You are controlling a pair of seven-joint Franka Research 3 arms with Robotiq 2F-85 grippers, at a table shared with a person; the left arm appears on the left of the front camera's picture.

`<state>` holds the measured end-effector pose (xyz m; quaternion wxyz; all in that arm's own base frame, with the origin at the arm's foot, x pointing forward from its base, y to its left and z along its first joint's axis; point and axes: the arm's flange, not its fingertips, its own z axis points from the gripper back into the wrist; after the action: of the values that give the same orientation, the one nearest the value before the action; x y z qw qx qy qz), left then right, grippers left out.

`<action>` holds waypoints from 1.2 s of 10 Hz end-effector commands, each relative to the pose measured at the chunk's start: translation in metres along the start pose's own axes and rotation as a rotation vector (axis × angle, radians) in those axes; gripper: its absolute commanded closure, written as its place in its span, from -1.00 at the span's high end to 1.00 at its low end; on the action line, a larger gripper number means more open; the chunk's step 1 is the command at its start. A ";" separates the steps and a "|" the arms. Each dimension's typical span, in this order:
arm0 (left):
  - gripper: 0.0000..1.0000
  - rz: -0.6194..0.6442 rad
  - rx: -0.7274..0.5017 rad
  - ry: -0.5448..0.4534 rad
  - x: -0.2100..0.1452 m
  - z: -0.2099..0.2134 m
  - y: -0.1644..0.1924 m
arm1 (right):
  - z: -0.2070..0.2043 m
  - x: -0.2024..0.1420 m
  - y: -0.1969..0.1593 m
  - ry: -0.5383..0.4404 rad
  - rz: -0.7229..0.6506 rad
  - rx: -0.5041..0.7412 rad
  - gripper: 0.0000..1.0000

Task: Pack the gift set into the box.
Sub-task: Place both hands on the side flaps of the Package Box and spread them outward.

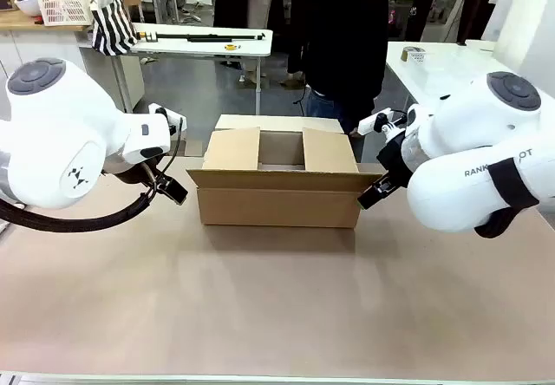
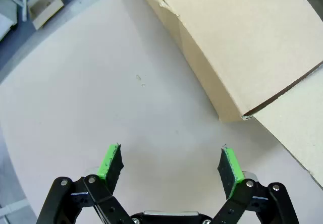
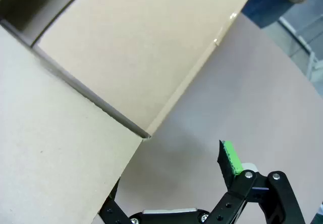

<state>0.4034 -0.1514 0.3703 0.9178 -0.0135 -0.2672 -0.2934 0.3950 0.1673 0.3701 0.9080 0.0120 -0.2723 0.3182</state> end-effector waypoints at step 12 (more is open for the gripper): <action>1.00 -0.105 -0.139 0.072 -0.029 0.059 0.013 | 0.047 -0.055 0.008 0.091 0.087 0.115 1.00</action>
<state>0.3955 -0.1500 0.3827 0.9145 -0.0256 -0.2418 -0.3235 0.3871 0.1715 0.3715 0.9078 0.0199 -0.2429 0.3414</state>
